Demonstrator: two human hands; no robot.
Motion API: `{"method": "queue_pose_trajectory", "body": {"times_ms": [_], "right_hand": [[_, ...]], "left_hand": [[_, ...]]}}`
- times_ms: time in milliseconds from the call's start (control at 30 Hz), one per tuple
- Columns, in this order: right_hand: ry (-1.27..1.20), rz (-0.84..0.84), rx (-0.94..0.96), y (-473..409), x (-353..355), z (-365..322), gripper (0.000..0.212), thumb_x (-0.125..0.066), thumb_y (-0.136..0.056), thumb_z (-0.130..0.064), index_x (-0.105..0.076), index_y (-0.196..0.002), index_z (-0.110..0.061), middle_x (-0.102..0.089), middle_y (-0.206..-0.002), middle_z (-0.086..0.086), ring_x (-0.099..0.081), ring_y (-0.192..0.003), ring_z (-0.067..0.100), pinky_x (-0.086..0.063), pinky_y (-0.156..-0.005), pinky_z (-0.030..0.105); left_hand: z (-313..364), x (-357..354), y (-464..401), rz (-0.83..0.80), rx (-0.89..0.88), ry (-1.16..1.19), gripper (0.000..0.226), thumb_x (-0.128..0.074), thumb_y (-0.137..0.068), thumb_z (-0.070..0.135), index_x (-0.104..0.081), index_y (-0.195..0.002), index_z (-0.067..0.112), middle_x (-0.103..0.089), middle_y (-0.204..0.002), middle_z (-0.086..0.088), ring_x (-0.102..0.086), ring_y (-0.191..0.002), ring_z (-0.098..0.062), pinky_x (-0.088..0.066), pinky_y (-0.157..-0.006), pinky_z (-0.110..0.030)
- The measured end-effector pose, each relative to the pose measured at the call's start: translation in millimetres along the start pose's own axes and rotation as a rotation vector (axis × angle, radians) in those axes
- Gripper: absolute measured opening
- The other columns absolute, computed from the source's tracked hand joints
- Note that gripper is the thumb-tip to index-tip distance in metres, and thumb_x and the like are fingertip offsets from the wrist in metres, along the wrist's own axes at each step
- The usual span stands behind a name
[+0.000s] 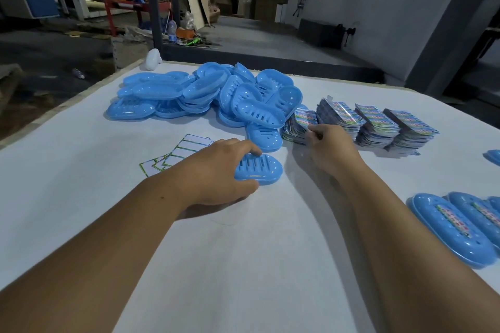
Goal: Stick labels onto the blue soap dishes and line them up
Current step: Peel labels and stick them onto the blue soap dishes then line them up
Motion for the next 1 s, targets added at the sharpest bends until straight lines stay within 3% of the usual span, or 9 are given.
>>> {"method": "queue_pose_trajectory", "body": {"times_ms": [133, 300, 467, 567, 733, 833, 867, 933, 1000], "right_hand": [[-0.144, 0.006, -0.102, 0, -2, 4, 0.042, -0.047, -0.102, -0.027, -0.040, -0.061, -0.017, -0.043, -0.053, 0.000, -0.069, -0.076, 0.041, -0.036, -0.062, 0.034], [-0.155, 0.024, -0.148, 3, -1, 0, 0.037, -0.040, -0.091, -0.018, -0.052, -0.056, -0.021, -0.047, -0.041, -0.007, -0.073, -0.080, 0.039, -0.040, -0.061, 0.036], [0.031, 0.168, -0.086, 8, 8, -7, 0.030, -0.039, -0.093, -0.014, -0.052, -0.067, -0.009, -0.065, -0.072, 0.010, -0.066, -0.076, 0.037, -0.051, -0.064, 0.036], [0.019, 0.319, -0.044, 11, 18, -14, 0.027, -0.043, -0.093, -0.013, -0.055, -0.069, -0.008, -0.057, -0.068, 0.010, -0.054, -0.071, 0.036, -0.036, -0.057, 0.037], [-0.021, 0.479, 0.101, 19, 37, -31, 0.024, -0.053, -0.096, -0.019, -0.075, -0.101, -0.010, -0.074, -0.094, 0.012, -0.065, -0.088, 0.031, -0.043, -0.076, 0.033], [-0.185, 0.503, 0.247, 34, 39, -51, 0.019, -0.062, -0.094, -0.021, -0.077, -0.103, -0.013, -0.075, -0.099, 0.004, -0.069, -0.088, 0.018, -0.049, -0.081, 0.024], [-0.260, 0.482, 0.288, 40, 36, -59, 0.018, -0.063, -0.094, -0.023, -0.077, -0.101, -0.015, -0.075, -0.097, 0.000, -0.069, -0.085, 0.012, -0.051, -0.081, 0.021], [-0.354, 0.391, 0.342, 50, 25, -71, 0.018, -0.063, -0.096, -0.026, -0.078, -0.098, -0.017, -0.074, -0.090, -0.007, -0.067, -0.079, 0.004, -0.049, -0.075, 0.013], [-0.339, 0.277, 0.383, 56, 12, -79, 0.019, -0.062, -0.098, -0.025, -0.079, -0.094, -0.016, -0.072, -0.084, -0.010, -0.062, -0.072, 0.001, -0.044, -0.068, 0.009]], "left_hand": [[0, 0, 0, -0.007, 0.012, 0.002, 0.060, -0.070, -0.084, 0.052, -0.044, -0.137, 0.048, -0.043, -0.120, 0.021, -0.043, -0.107, -0.003, -0.034, -0.086, -0.024], [1, 1, 1, -0.020, 0.019, 0.000, 0.060, -0.070, -0.084, 0.051, -0.044, -0.138, 0.047, -0.043, -0.120, 0.021, -0.044, -0.107, -0.003, -0.034, -0.086, -0.024], [2, 2, 2, -0.011, 0.012, 0.006, 0.059, -0.070, -0.084, 0.050, -0.045, -0.138, 0.045, -0.045, -0.124, 0.019, -0.044, -0.109, -0.004, -0.034, -0.087, -0.024], [2, 2, 3, -0.007, 0.007, 0.011, 0.061, -0.070, -0.084, 0.053, -0.045, -0.138, 0.044, -0.043, -0.122, 0.020, -0.043, -0.109, -0.003, -0.034, -0.088, -0.025], [3, 5, 0, 0.074, -0.018, 0.019, 0.053, -0.065, -0.086, 0.061, -0.052, -0.133, 0.041, -0.052, -0.125, 0.018, -0.045, -0.109, -0.001, -0.035, -0.088, -0.025], [1, 8, 2, 0.217, 0.067, 0.192, 0.038, -0.055, -0.088, 0.069, -0.065, -0.111, 0.041, -0.062, -0.101, 0.027, -0.054, -0.091, 0.013, -0.040, -0.075, -0.021], [1, 10, 1, 0.262, 0.122, 0.311, 0.043, -0.051, -0.086, 0.072, -0.069, -0.103, 0.036, -0.066, -0.092, 0.025, -0.058, -0.085, 0.012, -0.044, -0.072, -0.025], [-1, 17, -3, 0.323, 0.208, 0.528, 0.059, -0.043, -0.085, 0.075, -0.074, -0.094, 0.026, -0.074, -0.089, 0.016, -0.066, -0.084, 0.002, -0.053, -0.079, -0.035], [-6, 26, -7, 0.397, 0.276, 0.712, 0.058, -0.041, -0.093, 0.067, -0.075, -0.088, 0.020, -0.077, -0.083, 0.009, -0.071, -0.078, -0.009, -0.054, -0.079, -0.033]]}}
Point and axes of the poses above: each hand's wrist, its own y-axis away from the middle knuckle, its own x-axis out of the back of the hand, z = x × y, the point moved 4 cm from there along -y, towards the middle knuckle
